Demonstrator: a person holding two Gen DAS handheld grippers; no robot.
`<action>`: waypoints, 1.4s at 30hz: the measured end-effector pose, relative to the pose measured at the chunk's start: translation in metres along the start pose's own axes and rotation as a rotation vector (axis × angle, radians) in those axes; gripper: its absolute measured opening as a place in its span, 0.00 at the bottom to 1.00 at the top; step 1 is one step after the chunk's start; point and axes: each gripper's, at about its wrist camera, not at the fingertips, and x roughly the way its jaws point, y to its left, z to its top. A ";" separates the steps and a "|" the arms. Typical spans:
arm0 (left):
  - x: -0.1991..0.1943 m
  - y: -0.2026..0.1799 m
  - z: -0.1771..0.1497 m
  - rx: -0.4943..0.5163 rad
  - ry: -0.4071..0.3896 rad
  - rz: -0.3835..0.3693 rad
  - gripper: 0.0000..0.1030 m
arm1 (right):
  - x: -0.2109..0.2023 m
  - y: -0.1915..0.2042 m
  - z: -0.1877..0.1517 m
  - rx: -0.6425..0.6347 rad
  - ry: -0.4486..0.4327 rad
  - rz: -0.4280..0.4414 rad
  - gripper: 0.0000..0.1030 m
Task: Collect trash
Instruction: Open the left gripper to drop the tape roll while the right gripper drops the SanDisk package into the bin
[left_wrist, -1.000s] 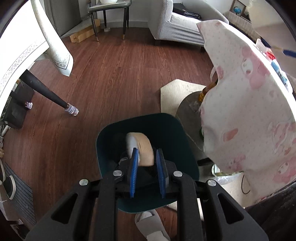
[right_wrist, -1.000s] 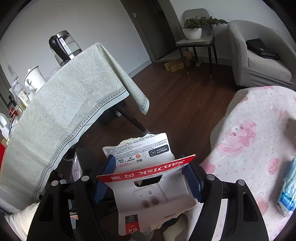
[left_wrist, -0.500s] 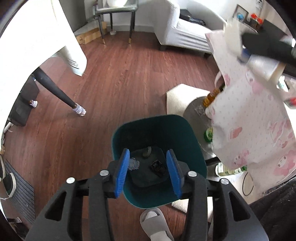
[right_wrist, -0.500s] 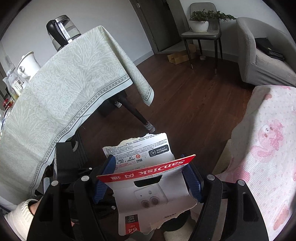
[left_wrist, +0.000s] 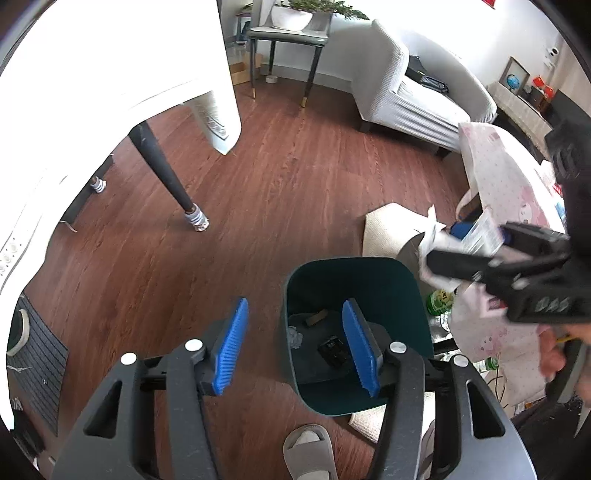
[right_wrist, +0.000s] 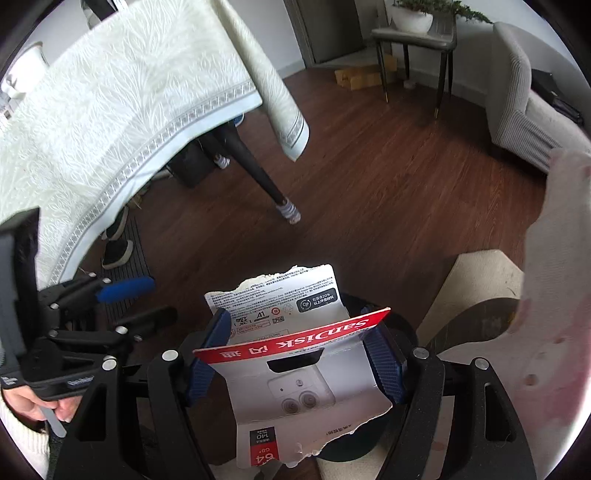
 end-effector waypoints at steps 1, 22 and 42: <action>-0.002 0.002 0.001 0.000 -0.005 0.004 0.56 | 0.005 0.002 -0.002 -0.007 0.015 -0.007 0.71; -0.061 -0.023 0.022 0.029 -0.170 -0.080 0.60 | 0.060 -0.002 -0.051 -0.123 0.192 -0.142 0.83; -0.110 -0.074 0.049 0.022 -0.337 -0.148 0.79 | -0.070 0.013 -0.048 -0.185 -0.042 -0.056 0.83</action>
